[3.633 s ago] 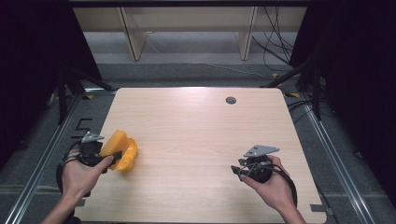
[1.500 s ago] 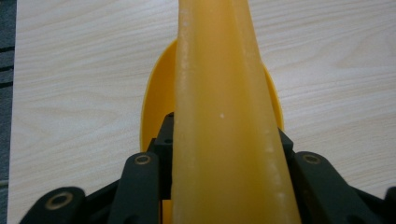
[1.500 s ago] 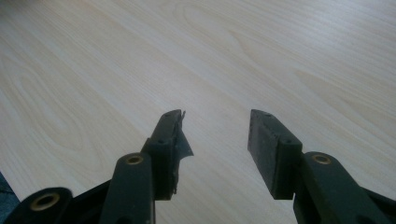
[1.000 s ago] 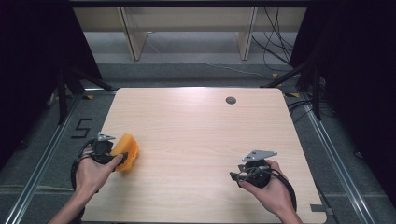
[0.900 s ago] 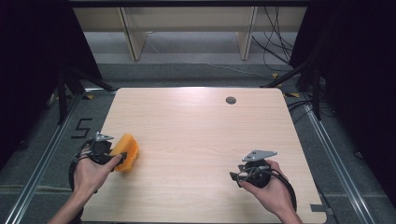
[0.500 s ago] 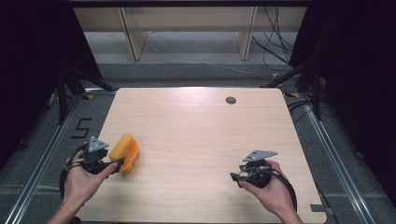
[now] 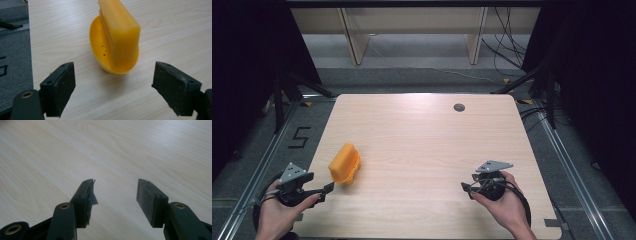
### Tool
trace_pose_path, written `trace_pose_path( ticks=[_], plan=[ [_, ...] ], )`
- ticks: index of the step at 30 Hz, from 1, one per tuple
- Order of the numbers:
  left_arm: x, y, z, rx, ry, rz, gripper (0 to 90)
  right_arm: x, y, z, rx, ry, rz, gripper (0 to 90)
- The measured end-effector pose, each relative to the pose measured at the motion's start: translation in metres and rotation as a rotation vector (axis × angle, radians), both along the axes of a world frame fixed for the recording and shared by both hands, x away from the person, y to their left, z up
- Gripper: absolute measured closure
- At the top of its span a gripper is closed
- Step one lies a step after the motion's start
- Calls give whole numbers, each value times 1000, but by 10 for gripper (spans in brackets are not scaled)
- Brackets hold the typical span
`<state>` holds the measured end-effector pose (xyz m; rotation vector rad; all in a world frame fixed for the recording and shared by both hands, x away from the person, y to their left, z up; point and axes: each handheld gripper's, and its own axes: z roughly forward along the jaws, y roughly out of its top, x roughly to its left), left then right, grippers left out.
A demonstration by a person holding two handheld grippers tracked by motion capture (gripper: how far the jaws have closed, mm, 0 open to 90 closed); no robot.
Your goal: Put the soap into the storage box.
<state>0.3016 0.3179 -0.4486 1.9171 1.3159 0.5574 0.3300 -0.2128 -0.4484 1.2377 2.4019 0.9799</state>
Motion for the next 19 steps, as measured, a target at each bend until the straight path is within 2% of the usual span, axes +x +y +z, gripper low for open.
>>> trace_pose_path(
  ticks=[2,3,4,5,6,9,10,11,13,15,16,17,18,19],
  plan=[
    [2,3,-3,15,15,-11,167,0,-1,1,8,-1,-16,485],
    [4,6,-7,14,44,-39,167,1,-3,2,16,-10,-33,484],
    [4,5,-9,-2,51,-40,166,2,-5,1,14,-29,-31,483],
    [5,3,-10,-3,47,-43,164,2,-6,1,13,-23,-35,481],
    [4,2,-10,16,47,-54,164,2,-6,-1,12,-31,-33,481],
    [4,-2,-12,1,37,-61,164,2,-7,-2,7,-29,-33,478],
    [5,-3,-12,19,51,-86,162,2,-5,-2,13,-22,-39,477],
    [5,-3,-12,19,51,-86,162,2,-5,-2,13,-22,-39,477],
    [5,-2,-13,53,75,-113,163,2,-5,-2,25,-30,-43,477],
    [5,-4,-14,41,73,-102,163,2,-5,-3,26,-30,-46,478],
    [5,-8,-17,7,59,-87,163,4,-7,-4,17,-49,-28,477],
    [5,-8,-17,7,59,-87,163,4,-7,-4,17,-49,-28,477],
    [6,-7,-16,35,72,-108,163,4,-7,-4,18,-39,-36,477],
    [6,-7,-16,35,72,-108,163,4,-7,-4,18,-39,-36,477]
  ],
)
